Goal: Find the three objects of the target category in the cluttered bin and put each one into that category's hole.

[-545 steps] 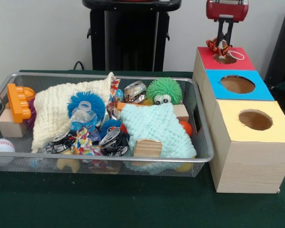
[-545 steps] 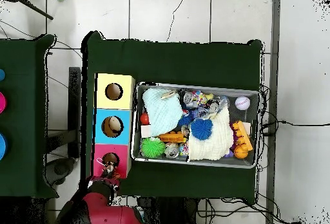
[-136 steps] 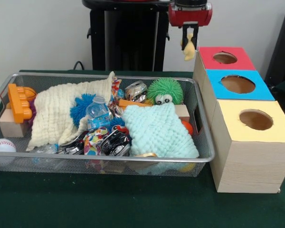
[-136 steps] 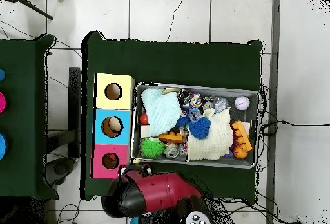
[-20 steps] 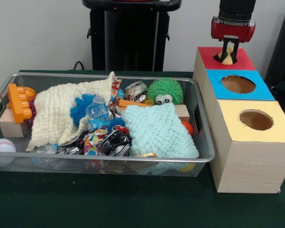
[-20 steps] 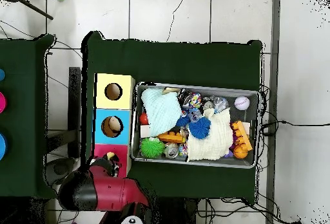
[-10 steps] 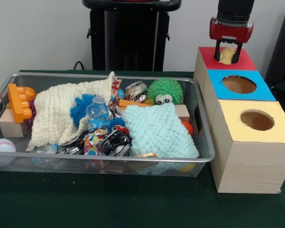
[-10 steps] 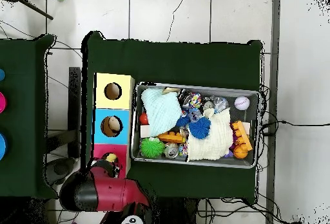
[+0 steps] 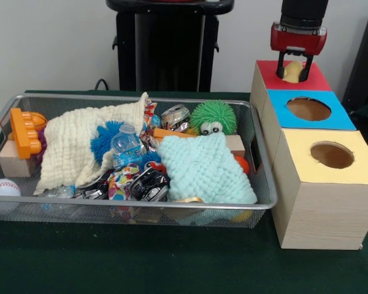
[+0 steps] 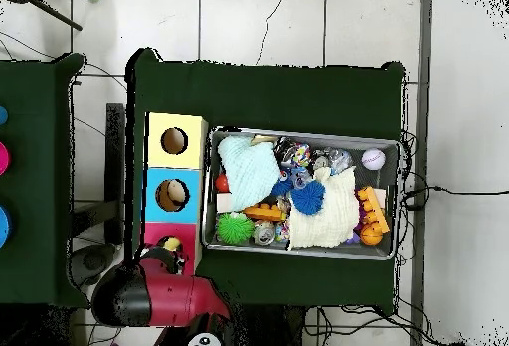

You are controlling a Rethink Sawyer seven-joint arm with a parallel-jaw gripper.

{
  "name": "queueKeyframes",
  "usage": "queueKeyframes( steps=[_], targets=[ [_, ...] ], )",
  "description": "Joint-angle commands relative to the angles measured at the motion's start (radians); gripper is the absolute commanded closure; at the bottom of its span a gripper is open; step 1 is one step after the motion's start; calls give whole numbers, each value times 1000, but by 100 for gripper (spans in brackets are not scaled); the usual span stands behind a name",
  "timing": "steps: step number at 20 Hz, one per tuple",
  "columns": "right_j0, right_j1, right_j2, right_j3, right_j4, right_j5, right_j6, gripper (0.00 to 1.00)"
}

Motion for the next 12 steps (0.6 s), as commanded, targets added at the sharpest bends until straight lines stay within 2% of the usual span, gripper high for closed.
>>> queueKeyframes(
  steps=[1,8,9,12],
  targets=[
    [-14,-68,33,-80,16,79,148,0],
    [-22,-99,30,-78,2,123,132,0],
    [-27,-103,36,-70,8,121,139,100],
    [-25,-102,33,-69,5,113,137,100]
  ],
)
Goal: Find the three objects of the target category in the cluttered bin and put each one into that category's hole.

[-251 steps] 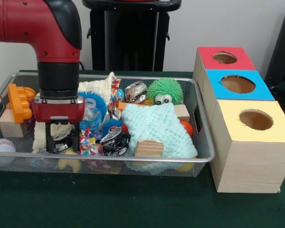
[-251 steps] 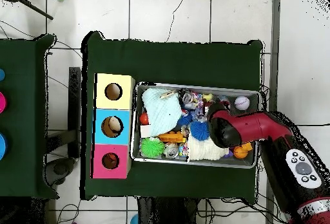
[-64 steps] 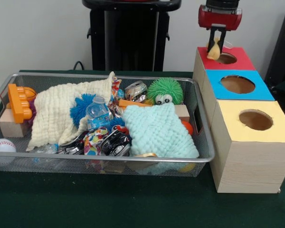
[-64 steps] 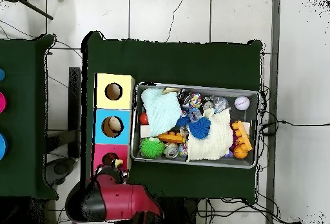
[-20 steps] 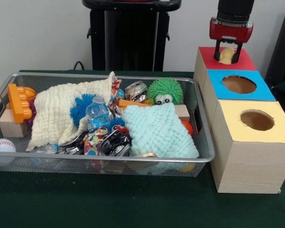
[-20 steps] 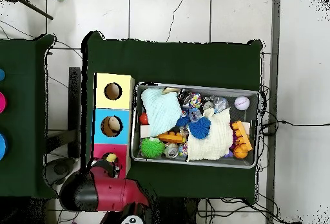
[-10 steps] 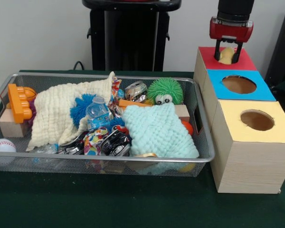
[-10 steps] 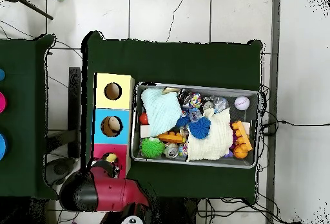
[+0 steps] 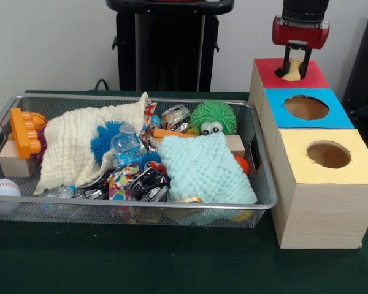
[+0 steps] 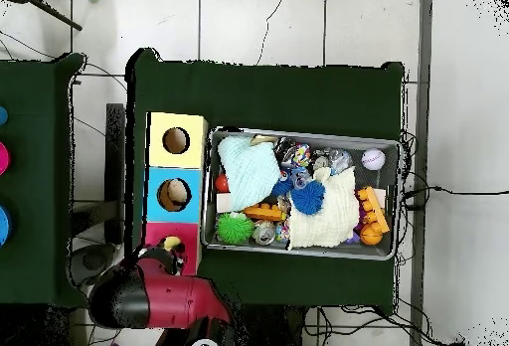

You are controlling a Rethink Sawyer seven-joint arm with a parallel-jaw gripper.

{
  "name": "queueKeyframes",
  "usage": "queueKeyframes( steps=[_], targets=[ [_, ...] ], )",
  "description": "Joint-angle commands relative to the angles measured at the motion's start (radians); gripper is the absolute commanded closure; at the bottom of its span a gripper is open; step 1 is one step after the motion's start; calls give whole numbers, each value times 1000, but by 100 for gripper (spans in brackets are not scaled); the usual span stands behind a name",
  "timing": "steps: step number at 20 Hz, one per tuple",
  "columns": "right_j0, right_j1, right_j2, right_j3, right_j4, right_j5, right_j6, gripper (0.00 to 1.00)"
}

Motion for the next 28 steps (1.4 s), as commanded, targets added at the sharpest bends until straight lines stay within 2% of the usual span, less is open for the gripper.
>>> queueKeyframes(
  steps=[1,9,10,19,28],
  targets=[
    [-26,-66,36,-71,0,68,133,100],
    [-31,-65,38,-79,-8,76,122,100],
    [-30,-66,38,-79,-11,77,118,0],
    [-25,-54,20,-88,-27,53,109,0],
    [-34,-84,15,-87,-37,96,93,0]
  ],
)
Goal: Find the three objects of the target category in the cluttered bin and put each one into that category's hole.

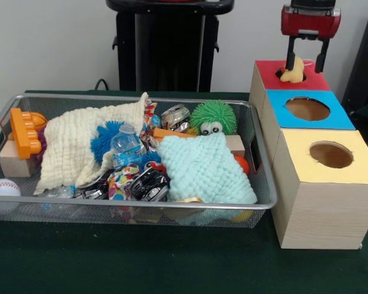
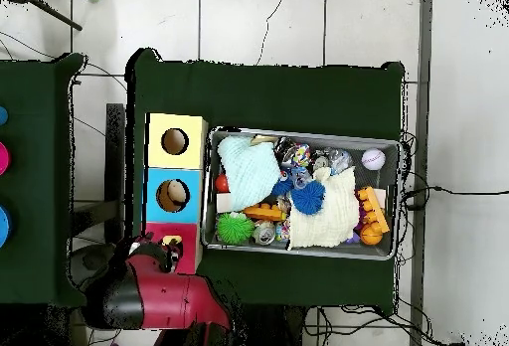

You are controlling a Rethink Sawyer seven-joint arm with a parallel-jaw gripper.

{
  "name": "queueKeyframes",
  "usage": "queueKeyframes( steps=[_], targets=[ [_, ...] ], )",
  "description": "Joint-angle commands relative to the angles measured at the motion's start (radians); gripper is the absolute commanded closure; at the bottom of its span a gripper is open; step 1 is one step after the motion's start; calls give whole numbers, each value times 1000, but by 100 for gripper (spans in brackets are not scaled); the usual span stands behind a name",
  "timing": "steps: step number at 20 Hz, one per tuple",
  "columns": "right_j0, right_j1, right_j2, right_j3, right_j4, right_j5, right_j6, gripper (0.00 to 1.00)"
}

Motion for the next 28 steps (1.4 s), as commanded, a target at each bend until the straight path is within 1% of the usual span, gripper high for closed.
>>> queueKeyframes(
  steps=[1,3,4,8,9,12,15,17,23,28],
  targets=[
    [-30,-36,8,-70,-37,95,90,0],
    [-24,-61,-7,-76,-42,144,83,0],
    [-30,-72,-4,-72,-44,152,79,0],
    [-54,-68,12,-54,-59,124,63,0],
    [-55,-69,12,-52,-64,131,71,100],
    [-51,-72,9,-52,-56,160,83,100],
    [-46,-107,5,-67,-69,211,70,100],
    [-51,-124,9,-58,-69,221,69,100],
    [-75,-72,29,-41,-96,141,51,100],
    [-91,-29,48,-23,-120,78,64,100]
  ],
)
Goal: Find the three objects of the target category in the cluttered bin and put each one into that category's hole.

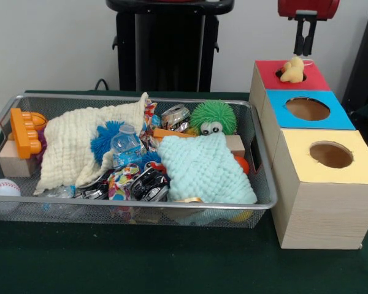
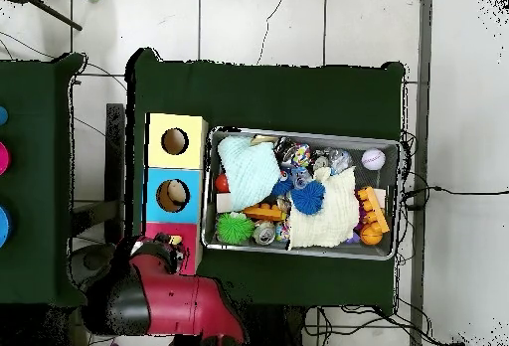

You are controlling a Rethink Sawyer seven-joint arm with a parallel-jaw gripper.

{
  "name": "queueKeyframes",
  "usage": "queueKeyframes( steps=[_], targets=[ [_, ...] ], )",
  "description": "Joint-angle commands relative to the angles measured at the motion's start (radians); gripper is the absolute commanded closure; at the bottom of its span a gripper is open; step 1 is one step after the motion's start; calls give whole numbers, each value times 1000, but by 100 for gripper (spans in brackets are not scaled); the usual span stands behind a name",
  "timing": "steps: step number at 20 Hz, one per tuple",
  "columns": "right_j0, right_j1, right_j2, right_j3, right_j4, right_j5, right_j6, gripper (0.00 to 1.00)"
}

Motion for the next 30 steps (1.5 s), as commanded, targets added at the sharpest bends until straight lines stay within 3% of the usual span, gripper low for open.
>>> queueKeyframes(
  steps=[1,10,18,26,30],
  targets=[
    [-42,75,49,-19,-75,-21,67,100],
    [-48,141,54,-9,-120,-98,102,100],
    [-72,116,107,6,-86,-72,124,100],
    [-68,113,109,-1,-79,-56,128,100],
    [-63,75,104,4,-74,-7,120,100]
  ],
)
